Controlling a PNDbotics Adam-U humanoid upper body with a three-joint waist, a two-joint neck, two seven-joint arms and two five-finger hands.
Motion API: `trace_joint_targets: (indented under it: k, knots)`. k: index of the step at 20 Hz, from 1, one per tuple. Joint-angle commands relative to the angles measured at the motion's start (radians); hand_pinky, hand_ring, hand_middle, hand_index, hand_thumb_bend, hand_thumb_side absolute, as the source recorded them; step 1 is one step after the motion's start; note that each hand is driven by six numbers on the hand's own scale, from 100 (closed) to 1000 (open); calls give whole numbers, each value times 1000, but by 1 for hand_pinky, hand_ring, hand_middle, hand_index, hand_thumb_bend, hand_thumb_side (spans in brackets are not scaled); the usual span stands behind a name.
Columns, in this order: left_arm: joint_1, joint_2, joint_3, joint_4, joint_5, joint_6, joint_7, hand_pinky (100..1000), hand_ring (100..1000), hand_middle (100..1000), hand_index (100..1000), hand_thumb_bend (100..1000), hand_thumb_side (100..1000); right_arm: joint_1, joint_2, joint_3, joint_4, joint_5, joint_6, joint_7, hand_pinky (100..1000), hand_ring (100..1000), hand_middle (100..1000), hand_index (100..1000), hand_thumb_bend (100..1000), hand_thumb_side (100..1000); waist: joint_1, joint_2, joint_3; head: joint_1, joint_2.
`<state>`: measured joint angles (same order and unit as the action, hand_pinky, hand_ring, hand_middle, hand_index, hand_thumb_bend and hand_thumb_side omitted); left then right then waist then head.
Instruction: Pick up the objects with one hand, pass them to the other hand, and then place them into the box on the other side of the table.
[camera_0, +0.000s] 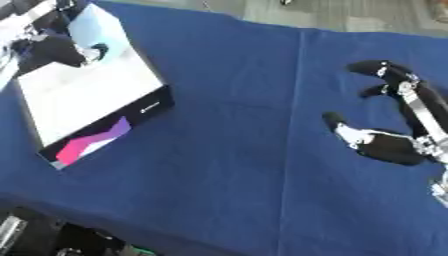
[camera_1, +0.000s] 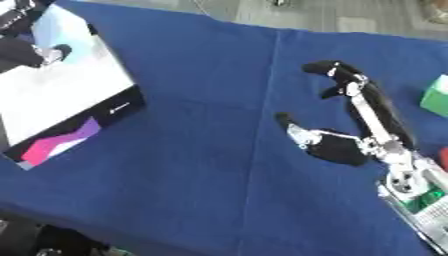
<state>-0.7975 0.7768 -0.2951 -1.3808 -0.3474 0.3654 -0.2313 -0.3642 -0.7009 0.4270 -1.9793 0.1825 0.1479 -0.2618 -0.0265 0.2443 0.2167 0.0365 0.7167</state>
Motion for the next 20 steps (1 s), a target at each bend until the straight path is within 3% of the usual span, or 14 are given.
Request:
trace_joint_targets:
  k: [1,8,12,15,16,19,20]
  knots:
    - [-9,45,23,35,-23,-10,8,753,609,495,441,100,100,-3,-24,-17,-21,8,7,-10,684,895,812,840,424,351,3,-12,-2,9,-12]
    - [-9,31,26,119,-76,-46,6,757,623,517,481,119,100,-4,-21,-26,-21,-1,13,-22,683,896,813,841,419,349,1,-10,-8,14,-13]
    - [-9,24,27,157,-108,-57,4,772,642,553,584,202,111,-5,-21,-32,-21,-11,8,-32,684,898,814,842,406,350,2,-10,-9,21,-12]
    - [-9,19,28,183,-138,-62,-10,815,714,650,759,365,279,-4,-22,-34,-21,-16,6,-40,683,896,813,840,404,349,2,-10,-10,21,-12]
    - [-9,18,29,189,-149,-66,-15,819,722,660,771,387,295,-2,-23,-34,-21,-16,7,-42,683,896,813,840,404,349,2,-10,-10,18,-14]
    - [-10,15,32,200,-179,-78,-27,835,753,710,853,585,485,0,-22,-32,-21,-16,11,-45,682,896,813,840,403,350,2,-10,-9,2,-14]
    - [-11,13,33,202,-186,-81,-29,836,755,714,862,600,499,1,-22,-32,-21,-16,11,-47,681,895,812,839,404,348,2,-10,-9,-1,-13]
